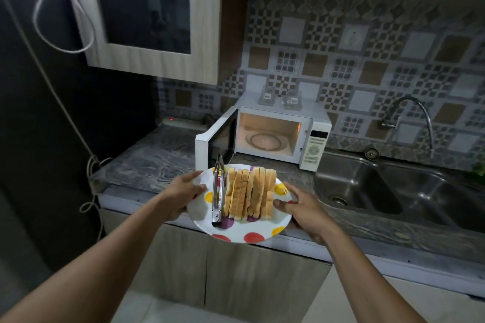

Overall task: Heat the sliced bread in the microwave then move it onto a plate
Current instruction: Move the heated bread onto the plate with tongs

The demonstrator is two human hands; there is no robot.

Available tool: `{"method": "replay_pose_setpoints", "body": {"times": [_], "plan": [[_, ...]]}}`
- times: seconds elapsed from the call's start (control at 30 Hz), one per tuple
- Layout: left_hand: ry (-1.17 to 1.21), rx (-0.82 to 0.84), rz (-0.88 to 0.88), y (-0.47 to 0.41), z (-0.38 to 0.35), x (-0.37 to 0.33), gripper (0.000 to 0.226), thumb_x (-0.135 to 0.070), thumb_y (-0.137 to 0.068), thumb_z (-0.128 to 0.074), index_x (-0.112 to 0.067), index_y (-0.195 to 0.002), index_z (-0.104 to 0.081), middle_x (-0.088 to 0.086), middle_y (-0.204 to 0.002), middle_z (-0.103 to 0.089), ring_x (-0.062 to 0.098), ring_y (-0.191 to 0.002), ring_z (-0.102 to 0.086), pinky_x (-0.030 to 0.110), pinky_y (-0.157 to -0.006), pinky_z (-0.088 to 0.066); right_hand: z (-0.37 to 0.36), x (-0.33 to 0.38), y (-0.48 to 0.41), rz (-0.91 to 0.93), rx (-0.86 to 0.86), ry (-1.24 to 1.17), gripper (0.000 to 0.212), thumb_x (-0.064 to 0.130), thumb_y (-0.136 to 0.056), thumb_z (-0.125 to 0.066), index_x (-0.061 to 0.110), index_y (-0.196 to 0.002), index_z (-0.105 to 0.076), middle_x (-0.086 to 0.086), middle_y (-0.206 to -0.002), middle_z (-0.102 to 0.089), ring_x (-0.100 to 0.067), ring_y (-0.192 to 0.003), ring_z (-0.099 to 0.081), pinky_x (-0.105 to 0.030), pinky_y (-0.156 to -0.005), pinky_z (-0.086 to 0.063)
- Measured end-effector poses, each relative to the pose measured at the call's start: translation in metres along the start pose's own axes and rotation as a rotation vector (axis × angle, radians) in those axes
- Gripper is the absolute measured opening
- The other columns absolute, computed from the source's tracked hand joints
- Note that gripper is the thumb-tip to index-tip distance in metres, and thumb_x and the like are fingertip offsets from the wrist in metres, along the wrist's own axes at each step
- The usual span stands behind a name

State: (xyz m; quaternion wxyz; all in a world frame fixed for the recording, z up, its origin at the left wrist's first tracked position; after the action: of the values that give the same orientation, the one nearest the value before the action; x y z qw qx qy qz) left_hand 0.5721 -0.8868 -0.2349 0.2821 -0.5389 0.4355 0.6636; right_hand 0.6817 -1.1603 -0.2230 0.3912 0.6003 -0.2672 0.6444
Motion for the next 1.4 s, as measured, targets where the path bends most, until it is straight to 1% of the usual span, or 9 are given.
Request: {"method": "replay_pose_setpoints", "body": {"times": [0.2,0.47,0.6,0.77,0.9,1.03,1.2,1.33,1.4], "plan": [[-0.041,-0.074,-0.015,0.027,0.064,-0.010,0.033,-0.003,-0.097,-0.054,-0.019,-0.125,-0.060,0.020,-0.108,-0.072,0.045,-0.104,-0.065,0.066,-0.089,-0.050,-0.062,0.025,-0.003,0.066,0.074,0.021,0.048,0.004,-0.090,-0.071,0.029,-0.130,-0.059,-0.004,-0.105,-0.077,-0.026,-0.098,-0.073,-0.051,-0.091,-0.057],[-0.067,-0.109,-0.009,0.032,0.159,-0.020,0.035,-0.005,-0.098,-0.054,-0.022,-0.129,-0.057,0.018,-0.107,-0.073,0.041,-0.102,-0.068,0.062,-0.089,-0.052,-0.157,0.047,-0.024,0.077,0.119,-0.013,0.046,0.002,-0.092,-0.069,0.031,-0.127,-0.059,-0.004,-0.105,-0.077,-0.025,-0.097,-0.074,-0.046,-0.087,-0.059],[-0.090,-0.103,-0.002,0.020,0.210,-0.025,0.041,-0.007,-0.098,-0.055,-0.023,-0.135,-0.053,0.017,-0.109,-0.072,0.041,-0.102,-0.068,0.062,-0.090,-0.052,-0.208,0.052,-0.040,0.070,0.118,-0.027,0.041,0.003,-0.092,-0.068,0.035,-0.117,-0.062,-0.006,-0.104,-0.077,-0.029,-0.095,-0.074,-0.055,-0.085,-0.058],[-0.147,-0.090,0.012,-0.003,0.267,-0.029,0.042,-0.010,-0.098,-0.056,-0.028,-0.136,-0.053,0.016,-0.105,-0.074,0.040,-0.101,-0.069,0.062,-0.091,-0.051,-0.259,0.055,-0.063,0.051,0.070,-0.046,0.048,0.004,-0.091,-0.071,0.026,-0.132,-0.058,-0.007,-0.105,-0.077,-0.027,-0.094,-0.074,-0.047,-0.080,-0.061],[-0.177,-0.063,0.029,-0.028,0.301,-0.028,0.041,-0.012,-0.099,-0.054,-0.030,-0.135,-0.053,0.016,-0.105,-0.072,0.038,-0.099,-0.069,0.061,-0.088,-0.053,-0.294,0.054,-0.082,0.026,0.042,-0.050,0.038,0.006,-0.092,-0.070,0.036,-0.114,-0.062,-0.005,-0.100,-0.077,-0.025,-0.089,-0.075,-0.041,-0.070,-0.062],[-0.166,-0.059,0.056,-0.060,0.324,-0.023,0.045,-0.011,-0.098,-0.055,-0.029,-0.139,-0.049,0.016,-0.104,-0.072,0.037,-0.094,-0.071,0.058,-0.085,-0.056,-0.316,0.049,-0.106,-0.002,0.016,-0.023,0.042,0.009,-0.093,-0.069,0.033,-0.126,-0.059,-0.004,-0.102,-0.077,-0.022,-0.088,-0.075,-0.034,-0.062,-0.059],[-0.160,-0.069,0.065,-0.105,0.338,-0.019,0.044,-0.010,-0.098,-0.055,-0.029,-0.137,-0.051,0.016,-0.106,-0.071,0.037,-0.093,-0.070,0.055,-0.082,-0.058,-0.327,0.043,-0.147,-0.004,0.009,0.015,0.043,0.008,-0.093,-0.069,0.034,-0.126,-0.059,0.001,-0.101,-0.077,-0.018,-0.090,-0.075,-0.034,-0.066,-0.061],[-0.137,-0.099,0.066,-0.140,0.345,-0.014,0.045,-0.009,-0.097,-0.057,-0.033,-0.135,-0.053,0.014,-0.110,-0.070,0.038,-0.095,-0.070,0.056,-0.081,-0.058,-0.331,0.037,-0.188,0.003,0.006,0.044,0.042,0.009,-0.092,-0.070,0.047,-0.107,-0.059,0.004,-0.104,-0.077,-0.018,-0.095,-0.074,-0.046,-0.082,-0.061],[-0.136,-0.113,0.064,-0.158,0.349,-0.010,0.045,-0.008,-0.097,-0.057,-0.033,-0.134,-0.054,0.013,-0.111,-0.070,0.038,-0.095,-0.070,0.054,-0.082,-0.058,-0.334,0.031,-0.209,-0.008,0.017,0.054,0.043,0.010,-0.092,-0.069,0.050,-0.105,-0.059,0.005,-0.104,-0.077,-0.019,-0.095,-0.074,-0.049,-0.081,-0.061]]}}
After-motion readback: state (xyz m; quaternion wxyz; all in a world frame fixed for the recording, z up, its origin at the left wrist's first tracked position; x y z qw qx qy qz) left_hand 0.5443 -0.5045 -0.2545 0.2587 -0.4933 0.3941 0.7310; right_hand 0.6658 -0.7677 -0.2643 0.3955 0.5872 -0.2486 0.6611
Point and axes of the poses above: each hand's wrist, its own y-axis away from the middle knuckle, its own z-axis out of the back of the hand, x = y × z, the point moved 8 cm from there along -y, towards the middle knuckle
